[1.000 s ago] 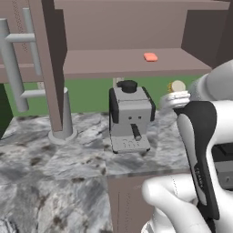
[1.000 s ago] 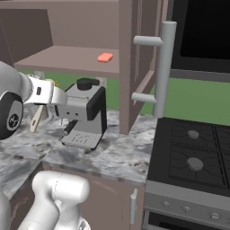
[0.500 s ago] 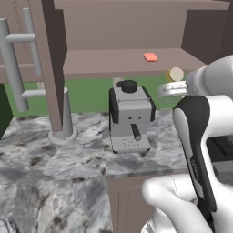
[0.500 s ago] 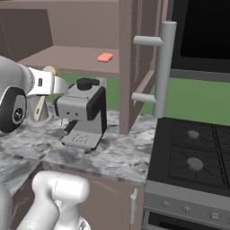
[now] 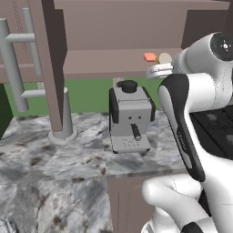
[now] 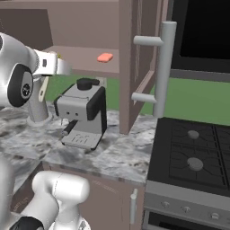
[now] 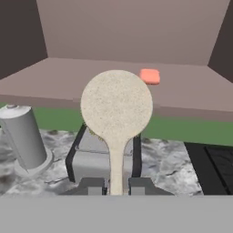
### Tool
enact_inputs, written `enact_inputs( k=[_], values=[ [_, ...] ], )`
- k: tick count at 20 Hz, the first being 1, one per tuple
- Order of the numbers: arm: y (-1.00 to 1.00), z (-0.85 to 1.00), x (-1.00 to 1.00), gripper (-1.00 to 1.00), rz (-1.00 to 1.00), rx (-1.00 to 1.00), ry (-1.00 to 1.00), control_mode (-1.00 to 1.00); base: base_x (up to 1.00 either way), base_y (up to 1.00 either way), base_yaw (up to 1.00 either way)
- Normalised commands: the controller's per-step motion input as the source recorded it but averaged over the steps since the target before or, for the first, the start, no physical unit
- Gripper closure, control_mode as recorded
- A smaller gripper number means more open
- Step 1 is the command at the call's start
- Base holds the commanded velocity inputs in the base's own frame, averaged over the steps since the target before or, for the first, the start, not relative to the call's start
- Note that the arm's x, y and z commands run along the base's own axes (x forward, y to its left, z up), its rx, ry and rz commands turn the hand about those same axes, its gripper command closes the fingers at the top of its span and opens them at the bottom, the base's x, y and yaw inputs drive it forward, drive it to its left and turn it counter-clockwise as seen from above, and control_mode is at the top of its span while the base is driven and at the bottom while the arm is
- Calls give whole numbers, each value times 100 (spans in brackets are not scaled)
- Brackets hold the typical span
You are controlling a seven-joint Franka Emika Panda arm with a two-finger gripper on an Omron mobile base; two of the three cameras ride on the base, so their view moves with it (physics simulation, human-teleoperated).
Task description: Pick up the dish brush and bar soap from the sink, and place them back in the cabinet, and close the cabinet doors.
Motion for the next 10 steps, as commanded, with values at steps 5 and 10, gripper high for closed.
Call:
enact_inputs(
  k=[5,10],
  values=[
    [6,4,55,100,0,0,-4,-100,0,0,0],
    [0,0,45,100,0,0,-10,-100,0,0,0]
  ],
)
